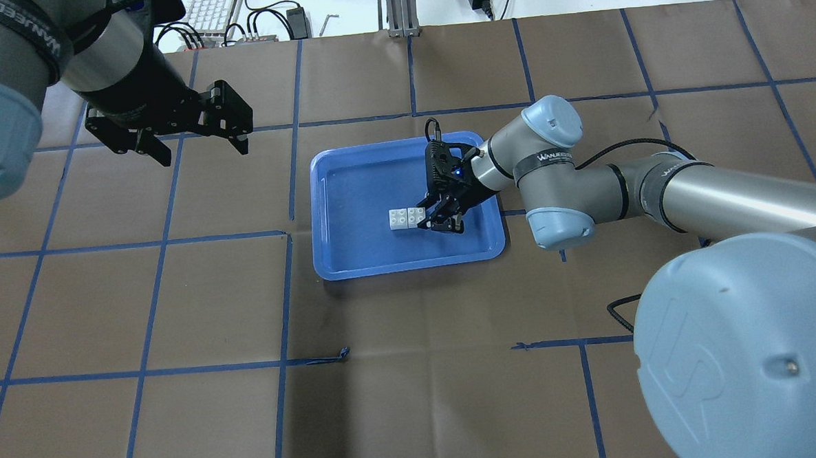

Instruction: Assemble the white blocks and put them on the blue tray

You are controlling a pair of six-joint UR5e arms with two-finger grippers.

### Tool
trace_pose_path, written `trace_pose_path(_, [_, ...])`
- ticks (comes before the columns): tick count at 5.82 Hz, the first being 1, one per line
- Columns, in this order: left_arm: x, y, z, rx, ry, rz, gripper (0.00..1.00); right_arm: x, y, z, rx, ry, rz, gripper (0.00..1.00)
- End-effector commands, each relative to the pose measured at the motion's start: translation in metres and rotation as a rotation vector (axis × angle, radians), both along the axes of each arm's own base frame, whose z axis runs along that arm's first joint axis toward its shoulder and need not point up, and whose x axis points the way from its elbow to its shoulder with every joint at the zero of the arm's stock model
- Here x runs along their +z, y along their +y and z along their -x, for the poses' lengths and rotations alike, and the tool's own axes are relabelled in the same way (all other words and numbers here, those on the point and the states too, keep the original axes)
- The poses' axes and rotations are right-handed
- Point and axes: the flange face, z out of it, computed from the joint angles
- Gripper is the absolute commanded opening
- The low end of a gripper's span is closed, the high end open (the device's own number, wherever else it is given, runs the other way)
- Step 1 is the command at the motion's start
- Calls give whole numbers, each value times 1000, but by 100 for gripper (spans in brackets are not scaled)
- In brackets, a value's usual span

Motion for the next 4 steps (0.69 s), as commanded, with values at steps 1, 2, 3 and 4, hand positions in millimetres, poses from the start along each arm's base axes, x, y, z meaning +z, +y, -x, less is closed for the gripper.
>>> trace_pose_path(1, [1,0,0,0,0,2,99,1,0,-2,-3,-2,-1,41])
trace_pose_path(2, [1,0,-1,2,-1,2,99,1,3,-7,6,-3,-2,43])
trace_pose_path(3, [2,1,0,0,0,3,99,0,2,-7,5,-5,-3,54])
trace_pose_path(4, [2,4,0,1,2,3,99,3,3,-10,9,-44,-9,71])
